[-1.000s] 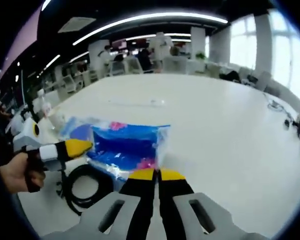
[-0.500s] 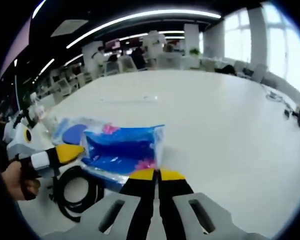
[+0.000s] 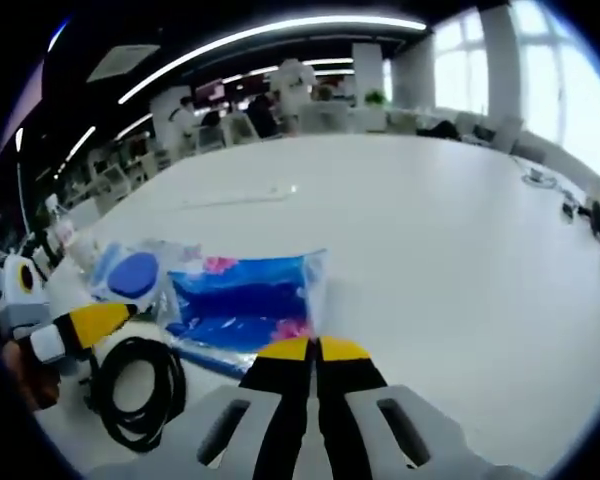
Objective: Arrange the tabletop items into an orderly group along one side of the table until the central work area is clear of visible clutter.
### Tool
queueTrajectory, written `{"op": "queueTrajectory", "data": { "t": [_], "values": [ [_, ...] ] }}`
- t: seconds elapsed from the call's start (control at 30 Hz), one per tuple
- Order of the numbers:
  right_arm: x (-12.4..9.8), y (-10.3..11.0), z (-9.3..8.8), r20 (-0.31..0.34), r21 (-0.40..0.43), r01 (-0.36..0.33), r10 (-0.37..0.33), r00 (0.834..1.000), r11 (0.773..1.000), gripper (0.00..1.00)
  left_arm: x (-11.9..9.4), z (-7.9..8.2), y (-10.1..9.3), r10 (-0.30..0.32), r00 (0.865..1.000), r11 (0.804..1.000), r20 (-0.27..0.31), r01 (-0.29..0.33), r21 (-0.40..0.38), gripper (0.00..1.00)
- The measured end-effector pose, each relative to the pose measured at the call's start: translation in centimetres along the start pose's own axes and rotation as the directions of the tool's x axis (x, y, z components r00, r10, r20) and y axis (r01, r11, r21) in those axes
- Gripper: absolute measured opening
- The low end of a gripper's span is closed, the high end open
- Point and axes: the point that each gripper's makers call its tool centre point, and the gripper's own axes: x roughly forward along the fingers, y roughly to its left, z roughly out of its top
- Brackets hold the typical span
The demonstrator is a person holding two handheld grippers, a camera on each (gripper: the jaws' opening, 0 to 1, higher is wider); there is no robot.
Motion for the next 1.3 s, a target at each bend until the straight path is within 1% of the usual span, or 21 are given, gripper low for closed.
{"op": "queueTrajectory", "data": {
  "t": [0.07,0.17,0.33,0.4,0.53,0.77,0.93,1.03,1.1,1.13,1.2,1.3],
  "values": [
    [0.2,0.1,-0.1,0.0,0.004,-0.001,0.001,1.0,1.0,0.0,-0.2,0.0,-0.3,-0.01,1.0,0.999,-0.004,0.01,0.03,0.17],
    [0.6,0.3,-0.1,-0.005,0.017,-0.004,0.004,1.0,1.0,0.0,-0.3,0.2,-0.5,-0.019,1.0,0.999,-0.004,0.019,0.047,0.2],
    [1.1,0.3,-0.3,-0.013,0.024,-0.006,0.007,1.0,1.0,0.0,-0.6,0.2,-0.3,-0.012,1.0,0.997,-0.017,0.014,0.079,0.24],
    [1.3,0.3,-0.3,-0.011,0.031,-0.006,0.007,1.0,1.0,0.0,-0.7,0.0,-0.2,-0.009,0.999,0.996,-0.033,0.012,0.085,0.25],
    [1.5,0.1,-0.1,-0.009,0.04,-0.002,0.002,1.0,0.999,0.0,-1.0,0.0,-0.3,-0.009,0.999,0.993,-0.041,0.014,0.113,0.28],
    [2.0,0.0,0.1,-0.009,0.013,-0.001,0.002,1.0,1.0,0.0,-1.3,0.0,-0.1,-0.005,0.998,0.994,-0.06,0.011,0.106,0.29],
    [2.1,0.0,0.2,-0.006,0.004,-0.003,0.003,1.0,1.0,0.0,-1.5,0.2,-0.2,-0.008,0.998,0.993,-0.062,0.015,0.116,0.3],
    [2.0,-0.2,0.6,0.015,0.03,0.0,0.0,1.0,1.0,0.03,-1.5,0.3,-0.3,-0.012,0.998,0.992,-0.065,0.02,0.126,0.31],
    [1.8,-0.1,0.8,0.024,0.052,-0.009,0.008,1.0,0.999,0.07,-1.6,0.1,-0.3,-0.013,0.997,0.993,-0.077,0.022,0.116,0.34],
    [1.7,0.0,1.0,0.029,0.048,-0.01,0.009,1.0,0.999,0.09,-1.6,0.2,-0.2,-0.009,0.997,0.994,-0.077,0.018,0.112,0.35],
    [1.4,0.2,1.3,0.039,0.034,-0.013,0.012,0.999,0.999,0.13,-1.8,0.2,-0.1,-0.001,0.997,0.991,-0.083,0.012,0.131,0.36],
    [1.2,0.4,1.5,0.037,-0.017,-0.018,0.018,0.999,1.0,0.17,-2.2,0.6,0.2,0.008,0.996,0.99,-0.086,0.004,0.141,0.38]
  ]
}}
